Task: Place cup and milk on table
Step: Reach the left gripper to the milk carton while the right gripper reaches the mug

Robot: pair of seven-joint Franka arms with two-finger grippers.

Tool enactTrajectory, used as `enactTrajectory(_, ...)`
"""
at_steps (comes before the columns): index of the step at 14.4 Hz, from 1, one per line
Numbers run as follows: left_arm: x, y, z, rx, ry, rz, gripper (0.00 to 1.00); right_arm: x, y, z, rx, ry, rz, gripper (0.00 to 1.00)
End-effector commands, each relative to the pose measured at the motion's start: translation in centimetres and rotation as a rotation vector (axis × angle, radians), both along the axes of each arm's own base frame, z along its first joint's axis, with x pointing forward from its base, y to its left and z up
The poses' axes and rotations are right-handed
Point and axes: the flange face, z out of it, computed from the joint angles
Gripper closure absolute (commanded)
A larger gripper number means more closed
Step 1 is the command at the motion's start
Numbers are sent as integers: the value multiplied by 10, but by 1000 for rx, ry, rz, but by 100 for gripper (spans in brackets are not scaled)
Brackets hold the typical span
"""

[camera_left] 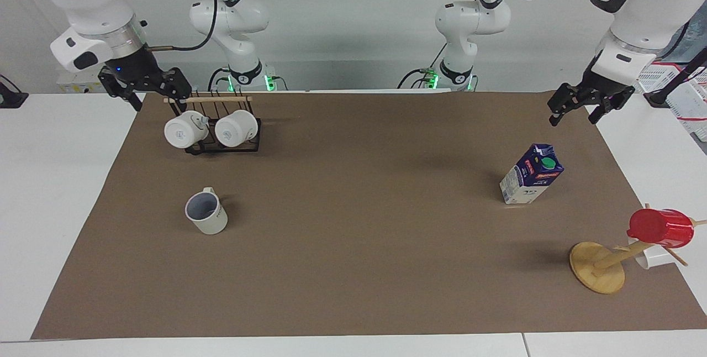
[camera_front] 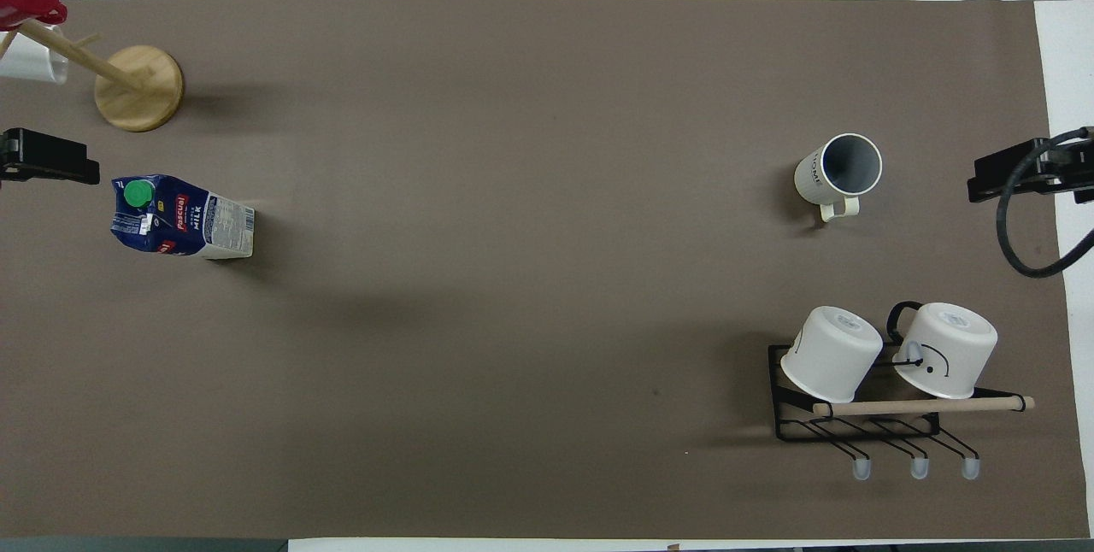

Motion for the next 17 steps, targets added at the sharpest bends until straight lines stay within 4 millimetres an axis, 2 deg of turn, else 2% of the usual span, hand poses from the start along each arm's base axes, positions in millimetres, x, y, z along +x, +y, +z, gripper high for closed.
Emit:
enactTrajectory(1,-7,-1,1,-10,-10,-9,0,-5,-1,0,1,-8,14,0)
enactTrajectory(3,-7,-1,2,-10,-11,-15,0,-9,1,-11,12,-10,20,0)
enactTrajectory(5,-8,-2,1,-10,-8,-16,0,-14,0,-31,16,-55,30,0)
enactTrajectory(8,-7,-1,1,-10,-10,-15,0,-17,0,-84,16,-134,110,0)
enactTrajectory(9,-7,-1,1,-10,-16,-14,0,-10,-1,-100,14,-129,134,0)
enactTrajectory(11,-6,-1,1,-10,-17,-14,0,17,-7,-140,28,-149,209,0)
enactTrajectory(13,-6,-1,1,-10,-17,-14,0,40,-24,-176,37,-194,262,0)
enactTrajectory(17,-5,-1,-2,-9,-17,-14,0,64,-34,-228,36,-216,322,0)
